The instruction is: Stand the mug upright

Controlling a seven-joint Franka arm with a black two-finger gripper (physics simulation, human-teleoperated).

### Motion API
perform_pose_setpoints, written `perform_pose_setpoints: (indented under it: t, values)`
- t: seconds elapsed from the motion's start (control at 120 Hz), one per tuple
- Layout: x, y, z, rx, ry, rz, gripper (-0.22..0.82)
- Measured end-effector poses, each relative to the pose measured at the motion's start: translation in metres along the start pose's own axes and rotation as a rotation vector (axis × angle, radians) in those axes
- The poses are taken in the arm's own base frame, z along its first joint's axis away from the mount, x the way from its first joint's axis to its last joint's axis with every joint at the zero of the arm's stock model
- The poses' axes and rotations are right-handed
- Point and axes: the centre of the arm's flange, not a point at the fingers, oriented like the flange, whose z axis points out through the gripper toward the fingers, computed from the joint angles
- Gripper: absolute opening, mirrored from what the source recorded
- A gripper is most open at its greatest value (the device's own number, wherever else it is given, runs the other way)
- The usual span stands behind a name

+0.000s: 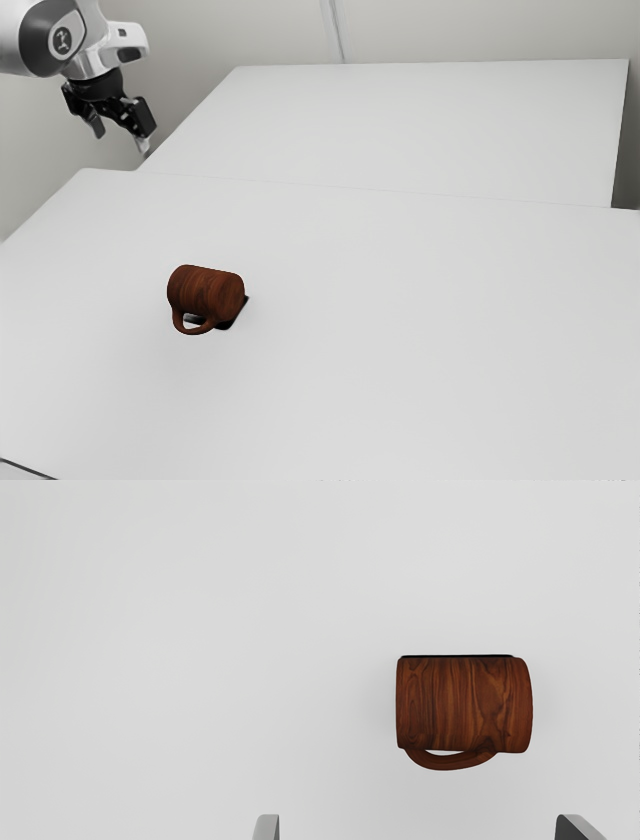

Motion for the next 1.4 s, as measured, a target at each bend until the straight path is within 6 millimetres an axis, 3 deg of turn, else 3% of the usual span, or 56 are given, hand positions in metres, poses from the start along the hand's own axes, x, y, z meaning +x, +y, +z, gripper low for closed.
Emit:
perform_pose_setpoints:
  t: [0.2, 0.333, 0.6, 0.775, 0.992, 1.233, 1.4]
  values:
    - [-0.002, -0.004, 0.001, 0.001, 0.001, -0.032, 0.60]
    - [-0.011, -0.030, 0.016, -0.040, -0.023, -0.107, 0.60]
    - [-0.047, -0.130, 0.153, -0.347, -0.193, -0.432, 0.60]
    - [-0.041, -0.151, 0.230, -0.515, -0.246, -0.500, 0.60]
    - [-0.040, -0.156, 0.314, -0.697, -0.276, -0.524, 0.60]
    - [-0.035, -0.134, 0.356, -0.883, -0.253, -0.522, 0.60]
    - [-0.044, -0.113, 0.377, -1.021, -0.276, -0.542, 0.60]
